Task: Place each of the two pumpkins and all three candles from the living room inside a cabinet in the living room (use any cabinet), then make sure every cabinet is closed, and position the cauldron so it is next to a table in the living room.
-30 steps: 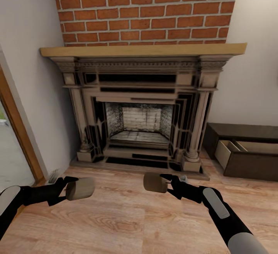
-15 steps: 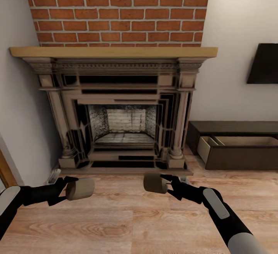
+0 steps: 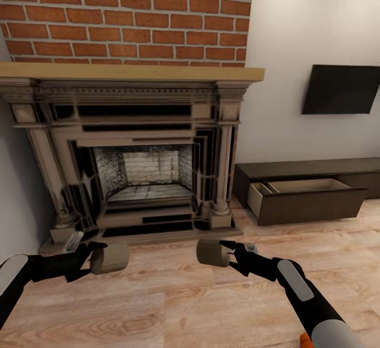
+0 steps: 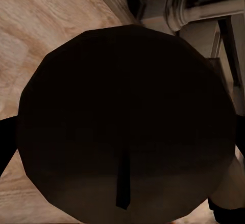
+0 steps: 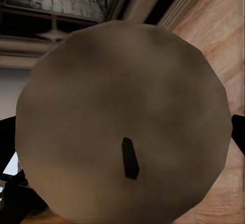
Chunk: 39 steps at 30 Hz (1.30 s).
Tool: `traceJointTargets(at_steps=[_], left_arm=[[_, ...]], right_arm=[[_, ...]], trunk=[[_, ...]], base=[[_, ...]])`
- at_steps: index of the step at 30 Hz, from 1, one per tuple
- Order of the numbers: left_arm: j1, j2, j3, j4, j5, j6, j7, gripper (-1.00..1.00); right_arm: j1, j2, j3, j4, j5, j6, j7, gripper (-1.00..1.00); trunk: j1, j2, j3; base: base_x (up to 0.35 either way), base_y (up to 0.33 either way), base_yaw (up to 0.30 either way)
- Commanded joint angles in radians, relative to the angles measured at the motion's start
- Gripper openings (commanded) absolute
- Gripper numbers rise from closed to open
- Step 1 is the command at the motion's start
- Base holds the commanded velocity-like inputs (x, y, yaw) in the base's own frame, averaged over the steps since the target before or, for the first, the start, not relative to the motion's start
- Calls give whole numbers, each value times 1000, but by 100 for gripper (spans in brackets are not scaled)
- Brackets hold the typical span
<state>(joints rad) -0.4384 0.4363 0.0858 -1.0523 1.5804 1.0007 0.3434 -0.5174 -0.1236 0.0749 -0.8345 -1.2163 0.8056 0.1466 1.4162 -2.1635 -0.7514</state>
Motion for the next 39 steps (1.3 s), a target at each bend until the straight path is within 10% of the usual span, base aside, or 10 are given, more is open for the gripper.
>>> traceJointTargets(at_steps=[1, 39], left_arm=[[0, 0, 2, -1, 20, 1, 9, -100], [0, 1, 2, -6, 20, 1, 9, -100]], right_arm=[[-1, -1, 2, 1, -2, 1, 7, -100], [-1, -1, 2, 1, -3, -8, 7, -100]], trunk=[[0, -1, -1], [0, -1, 16]], base=[[0, 0, -275], [0, 0, -275]])
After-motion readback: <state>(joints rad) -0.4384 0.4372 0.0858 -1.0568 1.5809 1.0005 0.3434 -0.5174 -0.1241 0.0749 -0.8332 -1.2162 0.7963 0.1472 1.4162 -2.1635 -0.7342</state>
